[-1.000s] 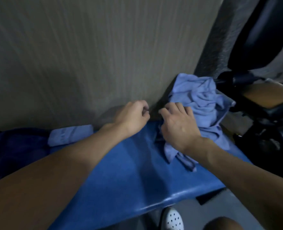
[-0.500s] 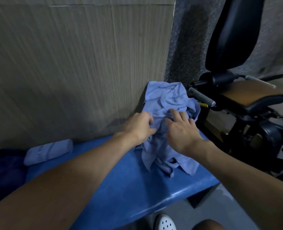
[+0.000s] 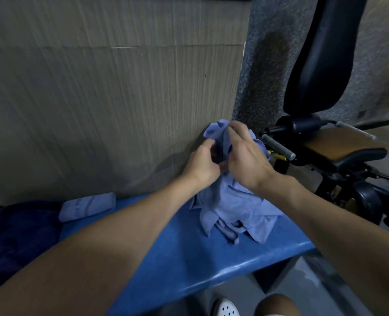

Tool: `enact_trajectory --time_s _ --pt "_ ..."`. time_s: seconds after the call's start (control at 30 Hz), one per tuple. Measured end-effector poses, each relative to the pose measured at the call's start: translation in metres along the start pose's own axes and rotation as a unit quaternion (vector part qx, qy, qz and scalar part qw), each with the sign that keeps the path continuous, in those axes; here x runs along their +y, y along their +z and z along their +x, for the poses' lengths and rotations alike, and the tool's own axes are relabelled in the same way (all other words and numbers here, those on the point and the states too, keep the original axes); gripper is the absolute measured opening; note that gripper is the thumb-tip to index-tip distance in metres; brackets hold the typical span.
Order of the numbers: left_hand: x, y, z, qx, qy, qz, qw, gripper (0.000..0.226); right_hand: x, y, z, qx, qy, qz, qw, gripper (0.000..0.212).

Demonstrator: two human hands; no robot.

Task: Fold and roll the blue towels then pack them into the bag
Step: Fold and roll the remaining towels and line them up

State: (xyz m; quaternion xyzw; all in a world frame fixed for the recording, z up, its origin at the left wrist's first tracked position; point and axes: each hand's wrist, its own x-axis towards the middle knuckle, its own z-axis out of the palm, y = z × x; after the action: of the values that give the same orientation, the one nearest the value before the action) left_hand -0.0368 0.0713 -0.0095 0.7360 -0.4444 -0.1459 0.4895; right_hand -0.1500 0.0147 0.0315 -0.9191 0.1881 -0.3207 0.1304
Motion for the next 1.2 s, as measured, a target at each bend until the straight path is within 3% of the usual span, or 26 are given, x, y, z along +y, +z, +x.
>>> enact_trajectory --time_s 0.13,0.2,0.3,0.37,0.43,0.63,0.83,0.9,1.0,1.1,1.17,1.2 --pt "0.039 -0.028 -0.019 0.071 0.026 0.010 0.997 0.013 -0.039 -0.026 0.007 0.014 -0.041 -0.010 0.999 0.050" --pt "0.053 -0.044 -0.031 0.153 0.056 0.025 0.986 0.030 -0.060 -0.037 0.011 0.014 -0.053 -0.004 0.999 0.050" --pt "0.066 -0.068 -0.056 0.206 0.033 -0.097 0.973 0.036 -0.098 -0.050 0.010 0.035 -0.086 0.034 0.995 0.048" --pt "0.061 -0.089 -0.070 0.252 0.068 -0.013 0.965 0.037 -0.120 -0.050 0.006 0.051 -0.104 0.069 0.991 0.049" --pt "0.056 -0.110 -0.088 0.241 0.097 0.003 0.966 0.029 -0.138 -0.046 -0.001 0.056 -0.107 0.101 0.988 0.050" --pt "0.036 -0.168 -0.146 0.243 0.071 -0.056 0.966 0.008 -0.167 -0.011 -0.026 0.009 -0.047 0.134 0.990 0.039" --pt "0.029 -0.195 -0.180 0.216 0.038 -0.086 0.972 0.011 -0.190 0.028 -0.054 -0.110 -0.019 0.195 0.974 0.044" --pt "0.027 -0.201 -0.182 0.210 0.033 -0.105 0.972 0.010 -0.197 0.039 -0.060 -0.143 -0.013 0.214 0.966 0.034" --pt "0.028 -0.208 -0.183 0.198 0.031 -0.090 0.976 0.008 -0.205 0.047 -0.063 -0.118 0.021 0.206 0.971 0.008" --pt "0.027 -0.217 -0.179 0.207 0.027 -0.084 0.974 0.009 -0.211 0.046 -0.060 -0.064 0.058 0.191 0.978 0.019" --pt "0.028 -0.222 -0.178 0.174 0.020 -0.095 0.980 0.006 -0.212 0.044 -0.054 -0.037 0.079 0.193 0.977 0.019" --pt "0.027 -0.226 -0.178 0.139 0.013 -0.080 0.987 0.021 -0.212 0.043 -0.051 -0.030 0.098 0.211 0.972 0.020"
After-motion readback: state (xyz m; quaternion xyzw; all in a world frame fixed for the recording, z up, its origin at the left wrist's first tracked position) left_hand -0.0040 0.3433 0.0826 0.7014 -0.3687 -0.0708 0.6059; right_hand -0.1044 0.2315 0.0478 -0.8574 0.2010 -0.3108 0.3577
